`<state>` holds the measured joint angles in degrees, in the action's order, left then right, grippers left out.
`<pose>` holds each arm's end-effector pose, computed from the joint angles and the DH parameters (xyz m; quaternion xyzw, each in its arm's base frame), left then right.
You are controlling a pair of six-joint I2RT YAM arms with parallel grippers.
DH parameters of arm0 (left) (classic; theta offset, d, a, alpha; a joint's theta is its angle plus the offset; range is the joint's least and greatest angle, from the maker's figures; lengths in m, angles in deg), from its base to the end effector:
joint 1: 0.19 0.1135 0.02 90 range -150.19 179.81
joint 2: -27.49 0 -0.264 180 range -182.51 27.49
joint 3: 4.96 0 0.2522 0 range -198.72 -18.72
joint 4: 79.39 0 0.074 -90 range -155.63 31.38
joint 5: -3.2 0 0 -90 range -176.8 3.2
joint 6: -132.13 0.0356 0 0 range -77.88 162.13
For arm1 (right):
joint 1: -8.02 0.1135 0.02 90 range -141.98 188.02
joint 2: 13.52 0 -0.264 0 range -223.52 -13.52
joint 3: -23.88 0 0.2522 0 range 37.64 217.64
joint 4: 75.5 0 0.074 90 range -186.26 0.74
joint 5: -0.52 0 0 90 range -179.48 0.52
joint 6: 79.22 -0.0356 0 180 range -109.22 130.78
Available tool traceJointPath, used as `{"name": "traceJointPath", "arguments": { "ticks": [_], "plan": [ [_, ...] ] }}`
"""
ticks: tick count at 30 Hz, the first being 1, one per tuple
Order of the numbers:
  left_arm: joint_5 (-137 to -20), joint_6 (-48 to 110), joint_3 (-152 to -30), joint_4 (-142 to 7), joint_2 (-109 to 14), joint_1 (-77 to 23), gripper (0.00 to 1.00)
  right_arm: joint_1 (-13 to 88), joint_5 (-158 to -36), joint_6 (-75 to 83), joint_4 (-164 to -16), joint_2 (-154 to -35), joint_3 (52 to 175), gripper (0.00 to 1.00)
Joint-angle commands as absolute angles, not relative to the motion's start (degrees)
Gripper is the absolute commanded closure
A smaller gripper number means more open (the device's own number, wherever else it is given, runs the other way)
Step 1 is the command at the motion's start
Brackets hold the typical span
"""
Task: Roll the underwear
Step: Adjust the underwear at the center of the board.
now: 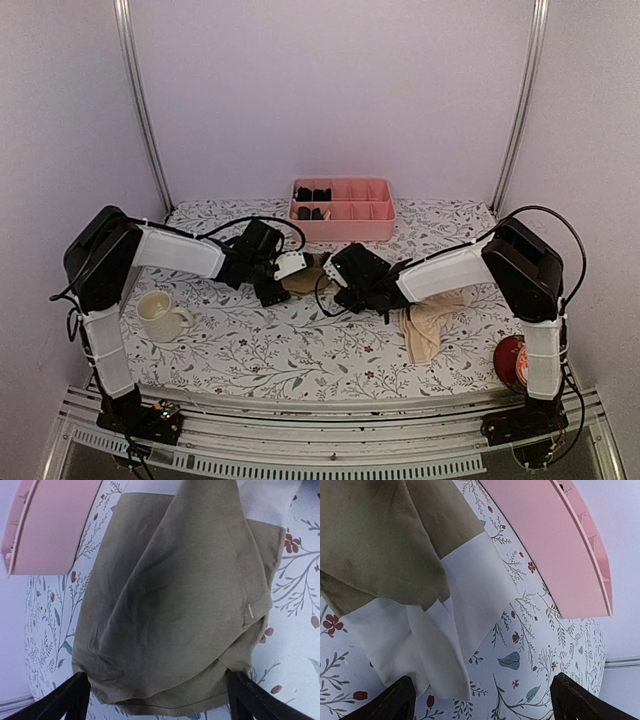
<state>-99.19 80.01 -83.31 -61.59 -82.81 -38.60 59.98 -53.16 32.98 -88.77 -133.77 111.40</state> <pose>0.3149 -0.2400 0.1446 0.5474 0.7571 0.0997 0.3425 0.2856 0.3308 0.1313 -0.4380 0.7733 -0.1879 0.4182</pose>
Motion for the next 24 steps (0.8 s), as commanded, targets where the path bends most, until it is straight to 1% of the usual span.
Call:
{"name": "traceJointPath", "arguments": {
  "ticks": [1, 13, 19, 24],
  "plan": [
    [-97.5, 79.5, -81.8, -60.7, -83.3, -38.8, 0.02, 59.8, -54.3, 31.9, -91.8, -134.8, 111.4, 0.04],
    [-97.9, 80.2, -77.0, -60.8, -81.8, -39.1, 0.02, 59.7, -54.6, 30.7, -95.2, -132.2, 107.5, 0.04],
    [-97.6, 80.5, -78.5, -59.6, -79.3, -39.1, 0.01, 59.7, -55.6, 30.6, -95.4, -131.9, 107.4, 0.04],
    [-93.3, 80.6, -80.4, -58.3, -74.9, -39.3, 0.01, 59.6, -56.0, 30.5, -95.3, -132.0, 107.4, 0.04]
  ]
}}
